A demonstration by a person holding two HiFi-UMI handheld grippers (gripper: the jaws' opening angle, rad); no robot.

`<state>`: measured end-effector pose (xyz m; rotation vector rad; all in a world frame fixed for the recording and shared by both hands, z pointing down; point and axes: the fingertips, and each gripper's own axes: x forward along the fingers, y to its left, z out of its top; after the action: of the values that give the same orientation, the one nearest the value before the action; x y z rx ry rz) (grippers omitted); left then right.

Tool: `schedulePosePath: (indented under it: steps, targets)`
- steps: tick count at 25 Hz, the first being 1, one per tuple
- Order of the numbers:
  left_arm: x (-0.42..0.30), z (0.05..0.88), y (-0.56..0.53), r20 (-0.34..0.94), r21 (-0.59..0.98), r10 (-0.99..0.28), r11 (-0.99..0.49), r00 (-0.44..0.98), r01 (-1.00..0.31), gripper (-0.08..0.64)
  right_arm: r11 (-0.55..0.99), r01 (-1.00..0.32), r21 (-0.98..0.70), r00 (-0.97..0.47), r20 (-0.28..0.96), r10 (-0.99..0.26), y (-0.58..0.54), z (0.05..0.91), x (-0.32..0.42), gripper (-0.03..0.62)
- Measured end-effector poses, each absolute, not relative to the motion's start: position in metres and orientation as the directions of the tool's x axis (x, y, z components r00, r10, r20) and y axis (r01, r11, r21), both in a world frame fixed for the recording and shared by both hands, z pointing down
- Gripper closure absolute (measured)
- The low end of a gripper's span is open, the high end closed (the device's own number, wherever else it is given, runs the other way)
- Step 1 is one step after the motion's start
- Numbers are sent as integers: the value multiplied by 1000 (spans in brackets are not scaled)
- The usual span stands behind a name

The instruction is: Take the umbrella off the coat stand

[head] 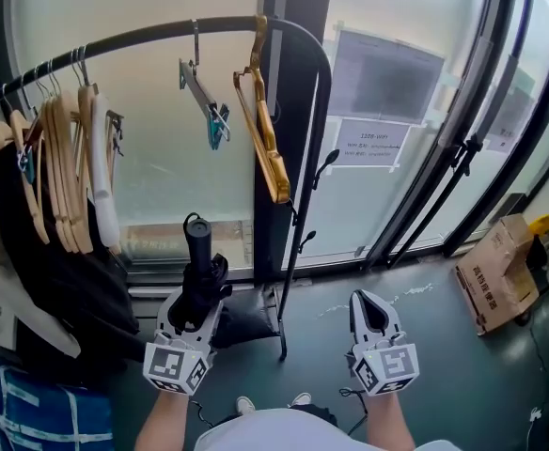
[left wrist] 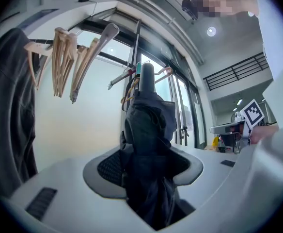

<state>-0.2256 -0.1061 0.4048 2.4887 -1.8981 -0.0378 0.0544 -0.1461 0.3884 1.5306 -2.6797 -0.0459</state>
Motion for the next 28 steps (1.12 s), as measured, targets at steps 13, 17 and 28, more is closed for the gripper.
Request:
schedulePosePath:
  steps: [13, 17, 28]
  targets:
    - [-250, 384, -58, -69, 57, -972, -230, 226, -972, 322, 422, -904, 61, -421, 38, -906, -139, 380, 94, 574]
    - [-249, 396, -51, -51, 49, -976, -216, 213, -975, 324, 399, -914, 73, -398, 20, -917, -133, 374, 113, 574]
    - [-247, 399, -35, -66, 91, -987, -152, 146, -984, 324, 357, -931, 80, -360, -31, -932, -128, 353, 151, 574]
